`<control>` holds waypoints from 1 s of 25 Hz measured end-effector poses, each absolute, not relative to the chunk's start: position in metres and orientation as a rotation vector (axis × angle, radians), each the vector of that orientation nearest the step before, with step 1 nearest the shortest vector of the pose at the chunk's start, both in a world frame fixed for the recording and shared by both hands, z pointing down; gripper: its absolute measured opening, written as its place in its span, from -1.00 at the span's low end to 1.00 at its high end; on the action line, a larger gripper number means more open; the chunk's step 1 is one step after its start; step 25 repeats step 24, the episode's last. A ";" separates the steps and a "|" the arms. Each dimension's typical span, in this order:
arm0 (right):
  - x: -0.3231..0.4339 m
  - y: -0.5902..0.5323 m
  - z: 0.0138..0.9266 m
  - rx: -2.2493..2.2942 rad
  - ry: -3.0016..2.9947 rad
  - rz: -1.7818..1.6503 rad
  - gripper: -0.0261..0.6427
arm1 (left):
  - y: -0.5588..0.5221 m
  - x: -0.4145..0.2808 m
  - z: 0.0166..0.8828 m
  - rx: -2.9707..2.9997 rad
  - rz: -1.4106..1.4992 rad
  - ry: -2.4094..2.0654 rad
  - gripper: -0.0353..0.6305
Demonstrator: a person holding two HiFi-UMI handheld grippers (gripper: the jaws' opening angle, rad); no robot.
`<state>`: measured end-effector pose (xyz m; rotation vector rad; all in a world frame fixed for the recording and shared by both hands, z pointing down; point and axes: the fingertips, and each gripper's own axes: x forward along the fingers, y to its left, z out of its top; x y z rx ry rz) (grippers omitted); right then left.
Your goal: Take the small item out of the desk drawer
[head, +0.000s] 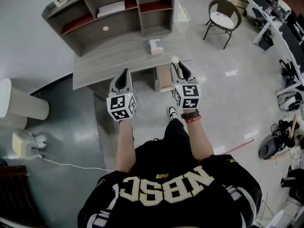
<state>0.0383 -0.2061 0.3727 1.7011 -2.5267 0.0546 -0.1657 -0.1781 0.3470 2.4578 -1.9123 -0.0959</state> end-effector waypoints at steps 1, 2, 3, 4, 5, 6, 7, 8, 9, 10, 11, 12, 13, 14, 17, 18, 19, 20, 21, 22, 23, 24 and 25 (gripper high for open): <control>0.038 -0.205 0.371 1.701 -2.531 0.043 -0.58 | -0.177 -0.165 0.345 2.462 -0.103 -1.918 -0.86; 0.038 -0.203 0.370 1.701 -2.535 0.036 -0.58 | -0.175 -0.165 0.343 2.466 -0.107 -1.923 -0.86; 0.037 -0.202 0.369 1.699 -2.538 0.031 -0.58 | -0.175 -0.164 0.343 2.469 -0.109 -1.925 -0.85; 0.036 -0.202 0.368 1.696 -2.544 0.029 -0.58 | -0.175 -0.164 0.343 2.470 -0.111 -1.926 -0.86; 0.035 -0.201 0.367 1.691 -2.551 0.029 -0.58 | -0.175 -0.163 0.343 2.469 -0.111 -1.925 -0.86; 0.033 -0.201 0.366 1.684 -2.560 0.029 -0.58 | -0.175 -0.163 0.344 2.467 -0.112 -1.923 -0.85; 0.032 -0.200 0.365 1.677 -2.568 0.028 -0.58 | -0.175 -0.162 0.345 2.465 -0.113 -1.922 -0.86; 0.032 -0.200 0.365 1.673 -2.573 0.025 -0.58 | -0.174 -0.161 0.347 2.463 -0.113 -1.921 -0.85; 0.032 -0.199 0.364 1.670 -2.576 0.023 -0.58 | -0.174 -0.160 0.348 2.461 -0.111 -1.922 -0.86; 0.033 -0.199 0.364 1.670 -2.578 0.022 -0.58 | -0.173 -0.159 0.348 2.461 -0.110 -1.922 -0.86; 0.033 -0.199 0.364 1.671 -2.578 0.023 -0.58 | -0.174 -0.158 0.349 2.462 -0.108 -1.921 -0.85; 0.034 -0.200 0.364 1.671 -2.578 0.025 -0.58 | -0.174 -0.157 0.350 2.462 -0.103 -1.919 -0.85; 0.034 -0.201 0.365 1.669 -2.578 0.026 -0.58 | -0.175 -0.157 0.352 2.462 -0.096 -1.918 -0.85; 0.033 -0.202 0.366 1.666 -2.578 0.029 -0.58 | -0.175 -0.157 0.355 2.460 -0.088 -1.917 -0.85; 0.032 -0.207 0.371 1.657 -2.581 0.042 -0.58 | -0.178 -0.157 0.362 2.449 -0.069 -1.914 -0.85; 0.032 -0.209 0.372 1.653 -2.580 0.045 -0.58 | -0.179 -0.157 0.364 2.445 -0.067 -1.912 -0.86; 0.032 -0.211 0.372 1.649 -2.580 0.046 -0.58 | -0.181 -0.157 0.365 2.441 -0.068 -1.911 -0.85; 0.032 -0.214 0.373 1.647 -2.579 0.047 -0.58 | -0.184 -0.156 0.366 2.438 -0.069 -1.910 -0.85; 0.033 -0.217 0.374 1.645 -2.579 0.047 -0.58 | -0.187 -0.156 0.367 2.436 -0.070 -1.910 -0.85; 0.033 -0.220 0.376 1.643 -2.577 0.049 -0.58 | -0.190 -0.156 0.368 2.434 -0.069 -1.909 -0.85; 0.033 -0.224 0.377 1.641 -2.576 0.051 -0.58 | -0.193 -0.155 0.370 2.433 -0.067 -1.908 -0.85; 0.033 -0.227 0.380 1.639 -2.574 0.053 -0.58 | -0.197 -0.155 0.371 2.432 -0.065 -1.907 -0.85; 0.033 -0.227 0.380 1.639 -2.574 0.053 -0.58 | -0.197 -0.155 0.371 2.432 -0.065 -1.907 -0.85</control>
